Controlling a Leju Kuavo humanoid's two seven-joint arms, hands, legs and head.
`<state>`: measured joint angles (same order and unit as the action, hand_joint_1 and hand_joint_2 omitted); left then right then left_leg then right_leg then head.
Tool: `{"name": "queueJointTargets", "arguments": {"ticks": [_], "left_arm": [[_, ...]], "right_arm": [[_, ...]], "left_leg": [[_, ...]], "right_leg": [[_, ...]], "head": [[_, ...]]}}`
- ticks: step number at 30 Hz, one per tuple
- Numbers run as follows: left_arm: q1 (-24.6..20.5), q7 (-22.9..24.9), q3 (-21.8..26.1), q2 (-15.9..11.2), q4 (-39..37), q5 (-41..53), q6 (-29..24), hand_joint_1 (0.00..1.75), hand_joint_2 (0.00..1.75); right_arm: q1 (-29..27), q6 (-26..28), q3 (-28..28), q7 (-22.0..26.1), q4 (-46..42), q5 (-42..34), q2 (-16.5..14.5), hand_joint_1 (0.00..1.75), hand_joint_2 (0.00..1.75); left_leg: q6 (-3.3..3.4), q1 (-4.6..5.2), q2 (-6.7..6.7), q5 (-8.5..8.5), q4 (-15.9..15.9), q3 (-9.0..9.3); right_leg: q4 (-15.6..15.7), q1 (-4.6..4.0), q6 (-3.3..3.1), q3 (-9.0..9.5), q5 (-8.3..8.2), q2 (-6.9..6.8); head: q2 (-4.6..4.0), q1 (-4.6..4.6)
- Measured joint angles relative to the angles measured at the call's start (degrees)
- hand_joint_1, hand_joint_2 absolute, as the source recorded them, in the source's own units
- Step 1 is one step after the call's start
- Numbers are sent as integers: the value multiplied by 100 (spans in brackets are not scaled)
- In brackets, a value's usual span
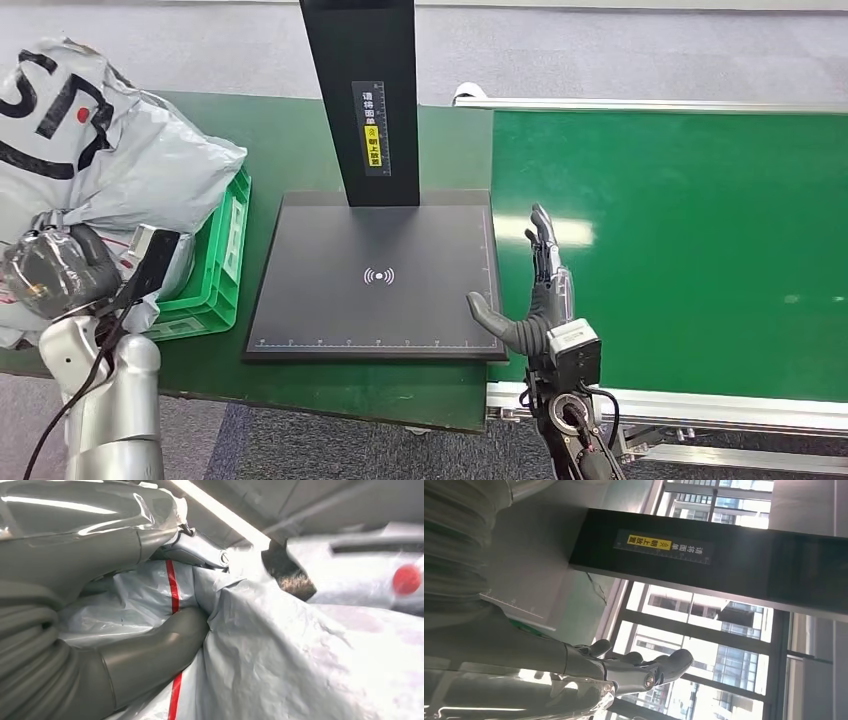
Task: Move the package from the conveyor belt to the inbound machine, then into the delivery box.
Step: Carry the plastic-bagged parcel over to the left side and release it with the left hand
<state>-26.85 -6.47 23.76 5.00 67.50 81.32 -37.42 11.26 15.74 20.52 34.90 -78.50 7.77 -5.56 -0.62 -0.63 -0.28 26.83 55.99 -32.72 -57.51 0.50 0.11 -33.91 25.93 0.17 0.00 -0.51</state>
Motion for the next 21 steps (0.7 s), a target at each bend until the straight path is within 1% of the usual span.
{"name": "queueJointTargets", "arguments": {"ticks": [2,3,5,8,11,14,17,18,21], "left_arm": [[-132,591,-214,-211,-533,239,137,175,175],[-191,781,-317,-300,-755,324,206,175,175],[-322,1079,-525,-456,-1190,476,434,175,175],[-558,1451,-838,-656,-1809,710,998,175,175],[-815,1555,-1112,-804,-2326,779,1407,175,175],[-1026,1575,-1346,-890,-2712,781,1707,175,175],[-1221,1729,-1636,-965,-3026,781,2086,174,175],[-1278,1780,-1733,-989,-3116,781,2210,172,175],[-1443,1854,-1941,-1040,-3343,781,2603,157,175]], "right_arm": [[1,-25,-1,-34,-3,26,2,0,175],[2,-37,-1,-45,-3,36,3,0,175],[5,-73,-2,-65,-2,60,3,0,175],[23,-149,-2,-102,-1,99,1,0,175],[70,-208,-2,-136,-1,122,-4,0,175],[116,-239,-2,-175,-1,140,-5,0,175],[144,-274,-2,-204,-1,169,-8,0,175],[149,-282,-2,-209,-1,178,-9,0,175],[161,-312,-2,-226,-1,201,-18,0,175]], "left_leg": [[0,0,0,0,0,0],[0,1,0,0,0,0],[1,3,-1,0,0,1],[1,5,-5,0,0,6],[0,5,-7,1,-2,25],[0,4,-9,2,-5,48],[-1,4,-16,2,-8,73],[-1,4,-18,2,-9,80],[-2,4,-22,3,-10,96]], "right_leg": [[0,0,0,2,0,0],[0,1,0,3,0,0],[0,3,0,6,0,-2],[0,5,1,15,0,-5],[0,5,0,33,1,-5],[0,4,-3,58,6,-11],[0,4,-3,88,12,-16],[0,4,-4,97,13,-16],[0,4,-4,118,14,-18]], "head": [[-1,0],[-1,-1],[-1,0],[0,-1],[0,-3],[-1,-2],[-1,-2],[0,-2],[0,-2]]}}
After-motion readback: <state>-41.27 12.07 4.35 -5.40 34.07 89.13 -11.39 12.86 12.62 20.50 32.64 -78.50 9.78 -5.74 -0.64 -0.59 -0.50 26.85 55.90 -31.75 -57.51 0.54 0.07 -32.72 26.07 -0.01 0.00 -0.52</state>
